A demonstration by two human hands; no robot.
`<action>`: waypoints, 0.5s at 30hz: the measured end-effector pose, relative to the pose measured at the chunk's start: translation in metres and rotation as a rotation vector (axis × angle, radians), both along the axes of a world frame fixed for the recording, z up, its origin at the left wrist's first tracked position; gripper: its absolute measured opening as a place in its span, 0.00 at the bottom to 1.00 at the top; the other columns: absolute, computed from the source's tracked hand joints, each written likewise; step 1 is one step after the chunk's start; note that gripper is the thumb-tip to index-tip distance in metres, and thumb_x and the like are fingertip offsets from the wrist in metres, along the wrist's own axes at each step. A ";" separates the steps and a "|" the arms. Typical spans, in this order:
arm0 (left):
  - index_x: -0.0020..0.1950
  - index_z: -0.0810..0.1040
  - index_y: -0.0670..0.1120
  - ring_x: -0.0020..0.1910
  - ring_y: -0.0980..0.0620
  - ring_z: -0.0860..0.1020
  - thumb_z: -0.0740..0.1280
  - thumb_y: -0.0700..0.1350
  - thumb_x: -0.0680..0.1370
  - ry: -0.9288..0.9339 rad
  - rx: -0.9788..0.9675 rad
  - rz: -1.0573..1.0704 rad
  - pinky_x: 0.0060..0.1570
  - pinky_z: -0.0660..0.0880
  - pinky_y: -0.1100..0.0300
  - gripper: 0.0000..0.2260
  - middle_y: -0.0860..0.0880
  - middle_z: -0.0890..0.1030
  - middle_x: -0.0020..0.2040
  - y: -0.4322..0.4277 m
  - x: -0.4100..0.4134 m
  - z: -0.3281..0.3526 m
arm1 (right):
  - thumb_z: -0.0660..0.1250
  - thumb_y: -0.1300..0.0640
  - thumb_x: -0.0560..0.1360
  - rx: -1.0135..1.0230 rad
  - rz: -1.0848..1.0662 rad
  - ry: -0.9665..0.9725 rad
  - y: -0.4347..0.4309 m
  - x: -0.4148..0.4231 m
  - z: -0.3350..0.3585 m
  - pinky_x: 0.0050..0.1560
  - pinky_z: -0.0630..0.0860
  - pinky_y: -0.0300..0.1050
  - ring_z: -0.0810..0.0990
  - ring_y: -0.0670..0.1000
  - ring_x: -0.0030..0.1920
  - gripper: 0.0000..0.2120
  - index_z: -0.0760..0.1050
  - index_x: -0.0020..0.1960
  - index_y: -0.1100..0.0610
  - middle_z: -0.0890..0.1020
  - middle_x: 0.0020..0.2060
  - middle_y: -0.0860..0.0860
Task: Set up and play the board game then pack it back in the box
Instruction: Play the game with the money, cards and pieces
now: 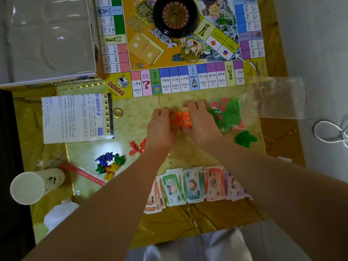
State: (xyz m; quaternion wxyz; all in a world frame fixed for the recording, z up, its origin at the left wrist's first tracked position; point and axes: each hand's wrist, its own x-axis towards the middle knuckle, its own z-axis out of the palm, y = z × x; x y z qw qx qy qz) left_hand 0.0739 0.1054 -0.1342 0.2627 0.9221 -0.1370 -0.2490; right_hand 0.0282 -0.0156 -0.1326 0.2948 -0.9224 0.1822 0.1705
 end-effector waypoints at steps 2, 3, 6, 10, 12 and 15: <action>0.61 0.72 0.44 0.50 0.43 0.77 0.69 0.38 0.73 0.011 0.046 0.020 0.49 0.72 0.53 0.17 0.44 0.74 0.56 0.000 -0.003 0.001 | 0.73 0.65 0.70 -0.020 0.004 0.007 0.000 -0.003 0.002 0.51 0.79 0.52 0.79 0.59 0.52 0.30 0.64 0.68 0.58 0.65 0.64 0.57; 0.60 0.71 0.44 0.49 0.43 0.77 0.69 0.39 0.73 0.023 0.080 0.029 0.48 0.71 0.53 0.16 0.44 0.75 0.54 0.000 -0.005 0.000 | 0.72 0.66 0.70 -0.033 0.005 0.017 0.000 -0.004 0.002 0.49 0.79 0.52 0.80 0.59 0.49 0.29 0.64 0.67 0.58 0.65 0.64 0.58; 0.57 0.70 0.44 0.47 0.44 0.78 0.68 0.43 0.76 0.023 0.136 0.035 0.46 0.70 0.54 0.12 0.45 0.79 0.49 -0.004 -0.008 -0.002 | 0.70 0.67 0.71 -0.040 -0.001 0.016 0.001 -0.004 -0.001 0.42 0.77 0.51 0.80 0.60 0.43 0.23 0.65 0.62 0.60 0.66 0.60 0.58; 0.56 0.71 0.43 0.46 0.45 0.78 0.68 0.43 0.76 0.011 0.112 0.050 0.45 0.71 0.53 0.12 0.46 0.80 0.46 -0.011 -0.002 -0.009 | 0.69 0.70 0.70 -0.037 -0.028 -0.012 -0.001 0.004 -0.008 0.41 0.75 0.51 0.79 0.61 0.44 0.21 0.66 0.59 0.59 0.68 0.57 0.58; 0.56 0.70 0.43 0.45 0.45 0.78 0.69 0.42 0.75 0.004 0.107 0.062 0.44 0.71 0.54 0.12 0.46 0.80 0.46 -0.014 0.001 -0.011 | 0.69 0.73 0.68 -0.020 -0.047 -0.033 -0.003 0.007 -0.009 0.41 0.75 0.53 0.79 0.60 0.44 0.22 0.67 0.58 0.59 0.69 0.57 0.57; 0.57 0.69 0.42 0.46 0.45 0.77 0.68 0.40 0.75 -0.024 0.129 0.060 0.41 0.65 0.59 0.13 0.45 0.78 0.49 -0.014 0.001 -0.004 | 0.69 0.70 0.70 0.007 -0.047 -0.090 -0.006 0.005 0.000 0.39 0.74 0.51 0.78 0.57 0.42 0.21 0.68 0.59 0.58 0.69 0.57 0.56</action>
